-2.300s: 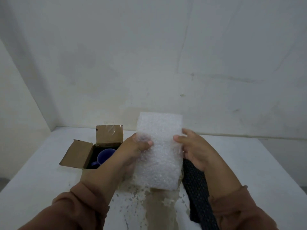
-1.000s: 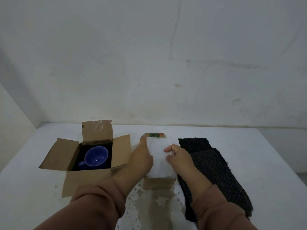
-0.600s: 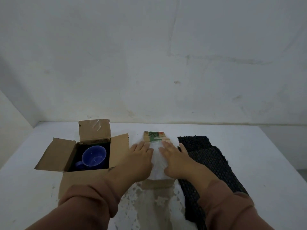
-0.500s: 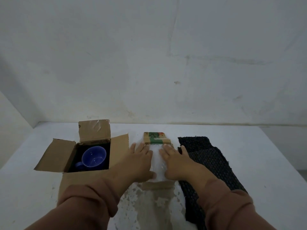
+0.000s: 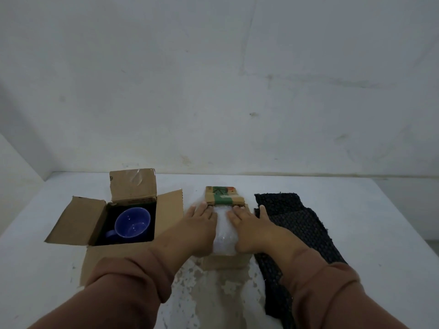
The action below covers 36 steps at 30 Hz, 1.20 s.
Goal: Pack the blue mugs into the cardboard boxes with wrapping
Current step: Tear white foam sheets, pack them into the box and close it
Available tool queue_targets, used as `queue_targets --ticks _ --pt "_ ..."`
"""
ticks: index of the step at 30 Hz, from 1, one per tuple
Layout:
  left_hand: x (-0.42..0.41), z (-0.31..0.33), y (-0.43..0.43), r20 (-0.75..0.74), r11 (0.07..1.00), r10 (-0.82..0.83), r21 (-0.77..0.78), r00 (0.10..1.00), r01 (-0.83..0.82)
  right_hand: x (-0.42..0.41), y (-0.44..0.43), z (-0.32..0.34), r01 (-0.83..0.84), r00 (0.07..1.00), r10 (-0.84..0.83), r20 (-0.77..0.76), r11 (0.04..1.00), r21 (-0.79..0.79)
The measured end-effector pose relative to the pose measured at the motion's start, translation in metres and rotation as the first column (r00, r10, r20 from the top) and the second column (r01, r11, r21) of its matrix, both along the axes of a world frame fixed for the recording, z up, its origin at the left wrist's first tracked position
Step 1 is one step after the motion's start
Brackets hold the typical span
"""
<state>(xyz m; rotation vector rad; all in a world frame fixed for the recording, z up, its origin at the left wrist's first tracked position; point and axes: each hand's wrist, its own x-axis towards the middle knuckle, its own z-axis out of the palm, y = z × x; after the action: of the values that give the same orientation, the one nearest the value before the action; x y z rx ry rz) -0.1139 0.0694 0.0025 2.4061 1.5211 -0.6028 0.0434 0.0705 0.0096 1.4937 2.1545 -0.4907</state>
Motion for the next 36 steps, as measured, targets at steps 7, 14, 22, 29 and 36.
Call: queue_targets --ticks 7,14,22,29,36 --pt "0.002 -0.001 -0.001 0.037 0.999 0.044 -0.032 0.998 -0.043 -0.006 -0.009 -0.014 0.051 0.998 -0.048 -0.036 0.996 0.07" --pt "0.009 -0.006 -0.019 0.615 0.904 0.413 -0.189 0.671 -0.384 0.012 0.011 -0.003 0.65 0.29 -0.484 -0.825 0.733 -0.201" --pt "0.008 -0.022 -0.036 0.757 0.719 0.627 -0.473 0.182 -0.509 0.014 0.051 -0.023 0.667 -0.277 -0.709 -0.648 0.344 -0.661" --pt "0.009 -0.032 -0.035 0.769 0.718 0.615 -0.454 0.174 -0.527 0.002 0.068 -0.021 0.587 -0.369 -0.714 -0.594 0.316 -0.745" --pt "0.032 -0.03 -0.037 0.495 0.906 0.168 0.263 0.852 -0.332 0.001 0.076 -0.021 0.584 -0.389 -0.683 -0.618 0.335 -0.739"
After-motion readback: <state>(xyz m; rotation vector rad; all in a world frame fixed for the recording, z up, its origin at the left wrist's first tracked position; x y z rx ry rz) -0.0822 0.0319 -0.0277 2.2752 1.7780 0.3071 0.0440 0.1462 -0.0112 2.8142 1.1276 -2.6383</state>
